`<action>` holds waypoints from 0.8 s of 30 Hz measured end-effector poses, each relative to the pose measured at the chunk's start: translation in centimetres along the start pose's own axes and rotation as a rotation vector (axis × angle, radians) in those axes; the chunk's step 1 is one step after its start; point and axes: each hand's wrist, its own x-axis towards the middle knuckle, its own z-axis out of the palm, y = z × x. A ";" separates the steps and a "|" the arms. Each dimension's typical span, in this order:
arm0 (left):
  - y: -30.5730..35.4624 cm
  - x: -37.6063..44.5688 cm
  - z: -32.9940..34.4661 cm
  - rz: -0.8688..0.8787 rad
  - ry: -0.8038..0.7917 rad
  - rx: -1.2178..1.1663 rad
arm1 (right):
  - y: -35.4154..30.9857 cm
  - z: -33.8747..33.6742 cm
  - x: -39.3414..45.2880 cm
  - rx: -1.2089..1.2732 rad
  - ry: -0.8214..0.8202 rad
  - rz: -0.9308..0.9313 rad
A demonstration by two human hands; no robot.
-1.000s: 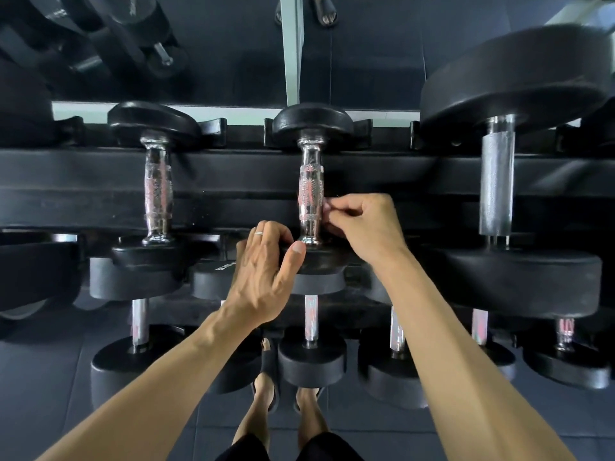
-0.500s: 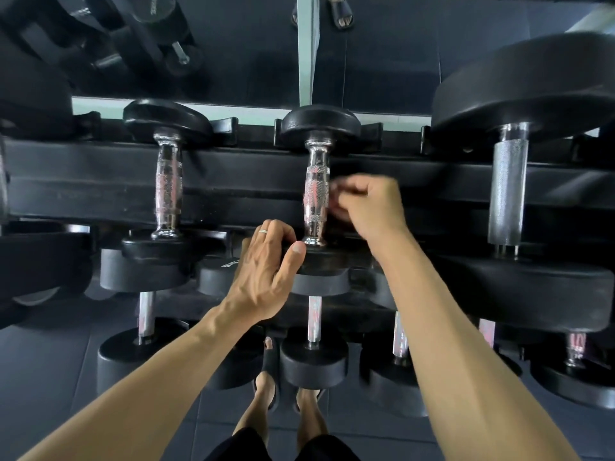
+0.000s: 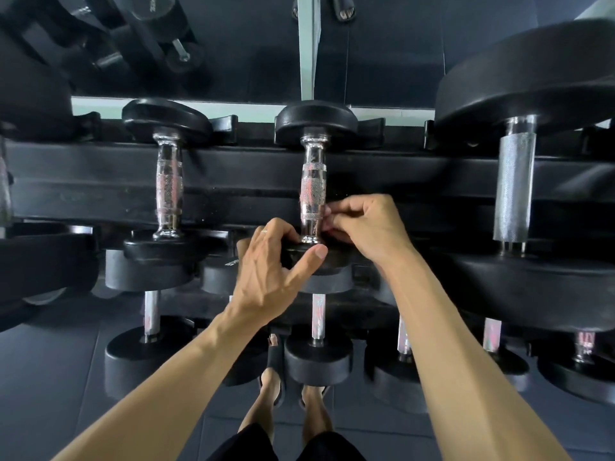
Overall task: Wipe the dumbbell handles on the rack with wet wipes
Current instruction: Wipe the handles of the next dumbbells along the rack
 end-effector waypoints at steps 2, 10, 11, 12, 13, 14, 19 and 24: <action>-0.7 0.1 -0.5 0.027 -0.005 -0.015 | -1.3 0.5 1.5 0.134 0.068 -0.015; -2.8 0.7 -1.3 0.121 -0.010 -0.089 | -0.1 2.1 2.5 0.073 0.105 -0.049; -2.9 0.8 -1.3 0.125 -0.012 -0.099 | 0.5 1.8 1.2 0.023 0.020 -0.017; -3.0 0.8 -1.3 0.131 -0.015 -0.111 | 0.8 1.4 0.3 0.002 -0.043 -0.007; -3.1 0.9 -1.3 0.133 -0.017 -0.120 | 0.7 1.2 0.0 0.018 -0.060 -0.017; -3.1 1.0 -1.2 0.132 -0.020 -0.124 | 0.2 1.2 0.6 0.065 -0.016 -0.033; -3.2 1.1 -1.2 0.136 -0.032 -0.117 | -2.7 2.7 5.5 0.320 0.164 -0.056; -3.1 1.1 -1.3 0.136 -0.030 -0.125 | 0.4 1.1 1.6 0.038 -0.201 0.094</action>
